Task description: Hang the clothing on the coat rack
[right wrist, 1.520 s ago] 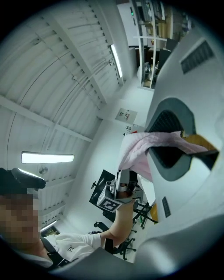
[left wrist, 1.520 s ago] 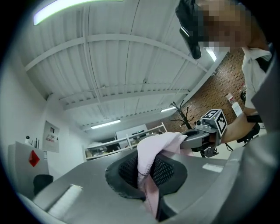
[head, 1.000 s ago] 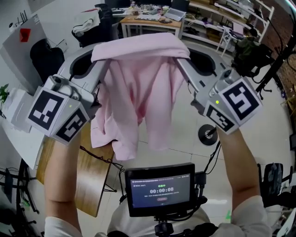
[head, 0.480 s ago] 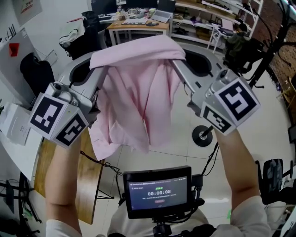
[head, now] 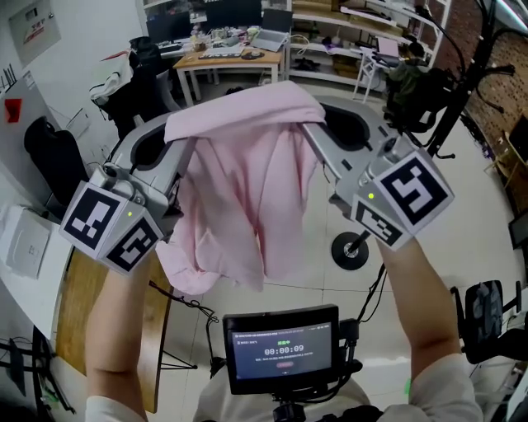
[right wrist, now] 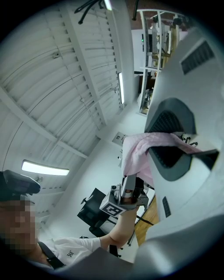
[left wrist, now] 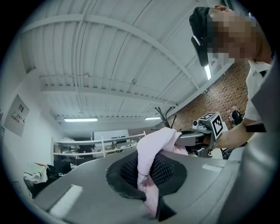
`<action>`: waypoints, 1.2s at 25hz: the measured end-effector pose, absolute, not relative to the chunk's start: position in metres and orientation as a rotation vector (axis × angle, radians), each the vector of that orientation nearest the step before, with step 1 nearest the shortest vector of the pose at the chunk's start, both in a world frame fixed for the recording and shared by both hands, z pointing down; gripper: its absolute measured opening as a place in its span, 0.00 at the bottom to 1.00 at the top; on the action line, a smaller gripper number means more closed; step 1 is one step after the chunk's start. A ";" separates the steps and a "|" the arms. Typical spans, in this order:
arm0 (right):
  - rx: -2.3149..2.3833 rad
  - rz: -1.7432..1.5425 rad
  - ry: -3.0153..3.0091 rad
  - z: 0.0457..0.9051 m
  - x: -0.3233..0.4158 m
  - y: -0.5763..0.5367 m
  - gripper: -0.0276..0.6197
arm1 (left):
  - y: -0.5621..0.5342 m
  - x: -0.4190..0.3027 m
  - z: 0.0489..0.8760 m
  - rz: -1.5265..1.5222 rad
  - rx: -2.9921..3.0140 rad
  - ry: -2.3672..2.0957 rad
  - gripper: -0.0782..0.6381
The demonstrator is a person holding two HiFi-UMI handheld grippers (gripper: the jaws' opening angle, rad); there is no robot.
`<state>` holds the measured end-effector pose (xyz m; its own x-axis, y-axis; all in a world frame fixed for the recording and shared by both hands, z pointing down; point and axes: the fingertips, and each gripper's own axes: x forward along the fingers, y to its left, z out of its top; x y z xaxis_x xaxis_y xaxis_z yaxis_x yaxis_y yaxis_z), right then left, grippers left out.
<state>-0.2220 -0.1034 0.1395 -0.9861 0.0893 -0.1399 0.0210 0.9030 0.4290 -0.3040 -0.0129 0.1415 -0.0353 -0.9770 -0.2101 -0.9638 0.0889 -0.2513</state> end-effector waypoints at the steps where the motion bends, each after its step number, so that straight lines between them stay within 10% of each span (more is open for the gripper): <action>1: 0.078 0.656 2.911 0.139 -0.218 -0.108 0.09 | -0.018 -0.301 0.142 -0.054 -1.928 2.046 0.13; 30: -0.560 0.741 2.994 0.149 -0.103 -0.259 0.08 | -0.206 -0.212 0.158 0.034 -2.348 1.631 0.13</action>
<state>-0.1028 -0.2585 0.1485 -0.9361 -0.3399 -0.0906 -0.3429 0.8246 0.4500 -0.2117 -0.2061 0.1578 0.3619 -0.9151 -0.1780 -0.9217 -0.3225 -0.2157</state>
